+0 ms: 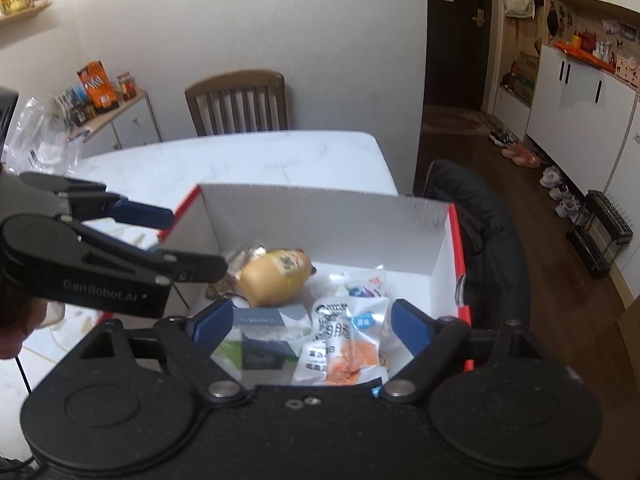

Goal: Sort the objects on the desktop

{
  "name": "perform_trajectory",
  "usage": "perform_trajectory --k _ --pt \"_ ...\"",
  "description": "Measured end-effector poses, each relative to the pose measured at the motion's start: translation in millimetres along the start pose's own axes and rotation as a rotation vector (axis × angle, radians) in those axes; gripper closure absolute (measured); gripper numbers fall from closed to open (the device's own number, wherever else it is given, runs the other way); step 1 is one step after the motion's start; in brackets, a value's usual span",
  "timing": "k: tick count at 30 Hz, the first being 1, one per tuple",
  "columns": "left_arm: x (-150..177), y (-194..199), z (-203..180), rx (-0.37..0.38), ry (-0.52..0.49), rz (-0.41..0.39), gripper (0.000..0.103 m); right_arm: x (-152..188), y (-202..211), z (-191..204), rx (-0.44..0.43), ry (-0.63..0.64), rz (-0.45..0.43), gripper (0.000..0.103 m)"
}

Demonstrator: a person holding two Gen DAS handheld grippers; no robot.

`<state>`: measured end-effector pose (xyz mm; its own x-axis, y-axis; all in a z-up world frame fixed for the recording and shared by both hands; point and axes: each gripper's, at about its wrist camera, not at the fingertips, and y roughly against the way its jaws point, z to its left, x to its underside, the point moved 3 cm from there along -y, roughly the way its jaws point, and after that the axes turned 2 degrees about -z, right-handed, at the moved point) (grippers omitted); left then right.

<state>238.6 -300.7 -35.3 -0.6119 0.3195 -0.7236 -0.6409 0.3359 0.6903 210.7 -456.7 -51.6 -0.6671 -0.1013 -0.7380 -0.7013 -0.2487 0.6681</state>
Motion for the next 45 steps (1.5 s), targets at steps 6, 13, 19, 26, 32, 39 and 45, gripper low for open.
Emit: perform_trajectory --k 6,13,19,26,32,39,45 --pt "8 22 7 0.0 0.044 -0.018 0.023 -1 19 7 -0.028 0.01 -0.055 0.007" --pt "21 36 6 -0.015 0.04 -0.011 0.016 3 31 16 -0.026 0.032 -0.094 0.002" --pt "33 51 4 -0.006 0.049 -0.017 0.0 8 44 21 -0.014 0.017 -0.125 0.0" --pt "45 67 3 -0.027 0.04 -0.073 0.0 19 58 23 -0.001 -0.041 -0.182 0.0" --pt "53 82 -3 -0.042 0.028 -0.097 0.0 31 64 29 0.008 -0.028 -0.172 0.0" --pt "51 92 -1 -0.047 0.043 -0.147 0.0 38 69 33 0.009 -0.026 -0.186 0.0" --pt "53 88 -2 -0.032 0.069 -0.123 0.0 40 69 38 -0.001 -0.017 -0.179 0.0"
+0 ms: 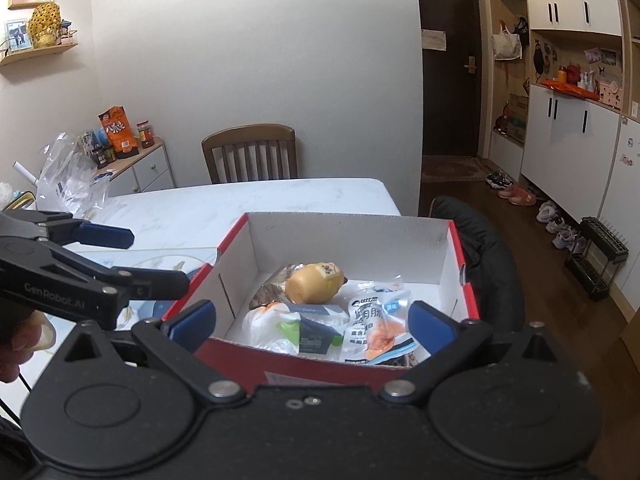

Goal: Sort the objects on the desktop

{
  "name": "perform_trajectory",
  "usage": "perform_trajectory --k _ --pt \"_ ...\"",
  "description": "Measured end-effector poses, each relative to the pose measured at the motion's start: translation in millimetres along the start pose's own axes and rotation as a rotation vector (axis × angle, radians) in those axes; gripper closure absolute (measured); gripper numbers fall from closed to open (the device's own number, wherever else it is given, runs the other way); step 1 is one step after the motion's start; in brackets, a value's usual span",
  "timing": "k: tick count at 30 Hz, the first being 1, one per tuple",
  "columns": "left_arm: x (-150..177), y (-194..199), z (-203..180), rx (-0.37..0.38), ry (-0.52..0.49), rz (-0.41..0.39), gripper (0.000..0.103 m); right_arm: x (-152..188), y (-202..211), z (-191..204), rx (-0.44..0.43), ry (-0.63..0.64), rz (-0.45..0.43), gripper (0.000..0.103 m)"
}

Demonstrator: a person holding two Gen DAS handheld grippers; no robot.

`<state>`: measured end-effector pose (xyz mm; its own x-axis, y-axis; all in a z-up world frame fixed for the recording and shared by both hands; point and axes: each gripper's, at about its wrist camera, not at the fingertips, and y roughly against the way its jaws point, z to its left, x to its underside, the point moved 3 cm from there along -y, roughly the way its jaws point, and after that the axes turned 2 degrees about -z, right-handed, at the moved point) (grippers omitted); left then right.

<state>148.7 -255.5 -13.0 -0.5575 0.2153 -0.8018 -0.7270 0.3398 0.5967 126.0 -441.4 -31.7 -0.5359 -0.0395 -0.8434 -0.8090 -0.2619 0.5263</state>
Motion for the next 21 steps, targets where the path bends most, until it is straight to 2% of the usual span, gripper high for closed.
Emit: perform_trajectory --k 3,10,21 --pt "4 -5 1 0.023 0.026 0.03 0.0 1 -1 0 0.001 -0.004 0.004 0.0" --pt "12 -11 3 0.007 0.047 0.068 0.0 5 -3 2 0.003 -0.005 0.021 0.0" --pt "12 -6 -1 -0.008 0.015 0.061 0.0 5 -4 2 0.006 -0.011 0.023 0.0"
